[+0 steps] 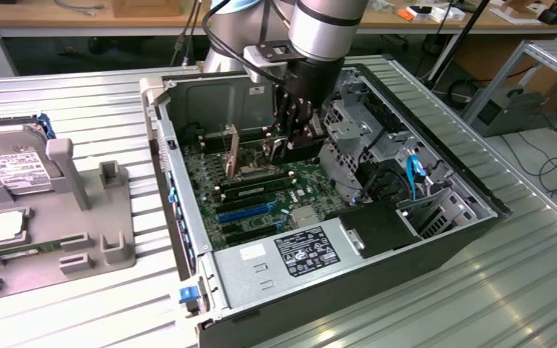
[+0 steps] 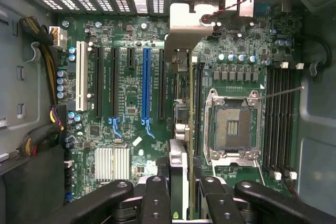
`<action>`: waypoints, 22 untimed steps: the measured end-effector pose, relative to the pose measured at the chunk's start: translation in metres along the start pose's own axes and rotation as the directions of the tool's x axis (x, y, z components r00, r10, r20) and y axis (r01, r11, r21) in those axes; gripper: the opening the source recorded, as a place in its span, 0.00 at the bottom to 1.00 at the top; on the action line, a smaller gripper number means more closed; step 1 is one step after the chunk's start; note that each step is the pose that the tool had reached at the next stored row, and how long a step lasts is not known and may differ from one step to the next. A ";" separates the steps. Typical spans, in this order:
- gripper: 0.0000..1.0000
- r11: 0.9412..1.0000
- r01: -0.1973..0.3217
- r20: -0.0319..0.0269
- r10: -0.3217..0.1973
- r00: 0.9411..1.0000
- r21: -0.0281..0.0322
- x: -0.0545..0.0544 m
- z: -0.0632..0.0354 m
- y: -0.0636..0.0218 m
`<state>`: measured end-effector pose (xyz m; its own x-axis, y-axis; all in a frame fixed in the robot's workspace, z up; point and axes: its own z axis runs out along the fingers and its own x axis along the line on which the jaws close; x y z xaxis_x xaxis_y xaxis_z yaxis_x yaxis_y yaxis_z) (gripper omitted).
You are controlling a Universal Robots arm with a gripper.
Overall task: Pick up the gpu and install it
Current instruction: 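Insert the gpu into the slot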
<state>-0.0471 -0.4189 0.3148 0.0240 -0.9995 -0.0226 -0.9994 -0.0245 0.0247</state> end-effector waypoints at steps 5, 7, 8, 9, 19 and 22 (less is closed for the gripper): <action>0.27 1.000 0.000 0.000 0.000 1.000 0.000 0.000 0.0012 0.0007; 0.27 1.000 0.000 0.000 0.000 1.000 0.000 0.000 0.0018 0.0011; 0.27 1.000 0.000 0.000 0.000 1.000 0.000 0.000 0.0020 0.0013; 0.27 1.000 0.000 0.000 0.000 1.000 0.000 0.000 0.0023 0.0016; 0.27 1.000 0.000 0.000 0.000 1.000 0.000 0.000 0.0052 0.0053; 0.27 1.000 0.000 0.000 0.000 1.000 0.000 0.001 0.0058 0.0061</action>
<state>-0.0533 -0.4195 0.3092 0.0240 -0.9995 -0.0226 -0.9994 -0.0245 0.0248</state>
